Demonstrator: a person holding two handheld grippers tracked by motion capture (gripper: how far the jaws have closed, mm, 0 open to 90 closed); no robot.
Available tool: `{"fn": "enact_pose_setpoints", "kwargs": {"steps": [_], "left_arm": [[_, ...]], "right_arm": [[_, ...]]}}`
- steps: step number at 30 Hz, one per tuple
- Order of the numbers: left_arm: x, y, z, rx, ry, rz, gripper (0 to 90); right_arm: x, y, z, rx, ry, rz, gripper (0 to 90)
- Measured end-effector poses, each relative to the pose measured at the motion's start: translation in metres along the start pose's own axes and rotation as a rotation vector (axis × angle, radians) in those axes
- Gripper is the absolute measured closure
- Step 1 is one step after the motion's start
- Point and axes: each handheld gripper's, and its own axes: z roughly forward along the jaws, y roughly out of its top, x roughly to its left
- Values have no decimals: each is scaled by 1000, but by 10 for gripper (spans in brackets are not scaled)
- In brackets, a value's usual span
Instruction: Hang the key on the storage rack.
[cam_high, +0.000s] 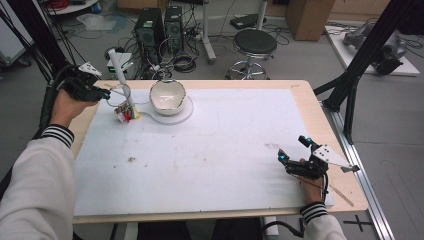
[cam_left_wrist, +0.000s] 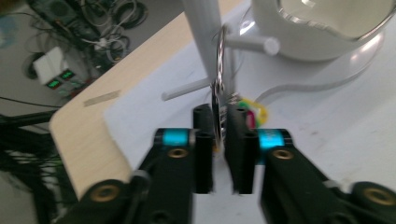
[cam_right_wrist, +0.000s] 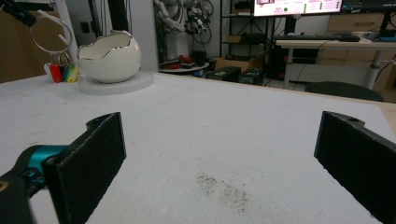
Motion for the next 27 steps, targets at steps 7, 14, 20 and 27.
{"fn": "enact_pose_setpoints", "kwargs": {"steps": [7,14,20,27], "left_arm": [[-1,-11,-3,-49,7,-19,538],[-13,-23,-13,-165,-80,-15,291],[-30,-33,-23,-270,-131,-14,99],[-54,-49,-41,-481,-174,-53,17]], "right_arm": [[1,0,0,0,-1,1,16],[1,0,0,0,-3,-13,16],[2,0,0,5,-4,-9,16],[2,0,1,0,-4,-18,16]]}}
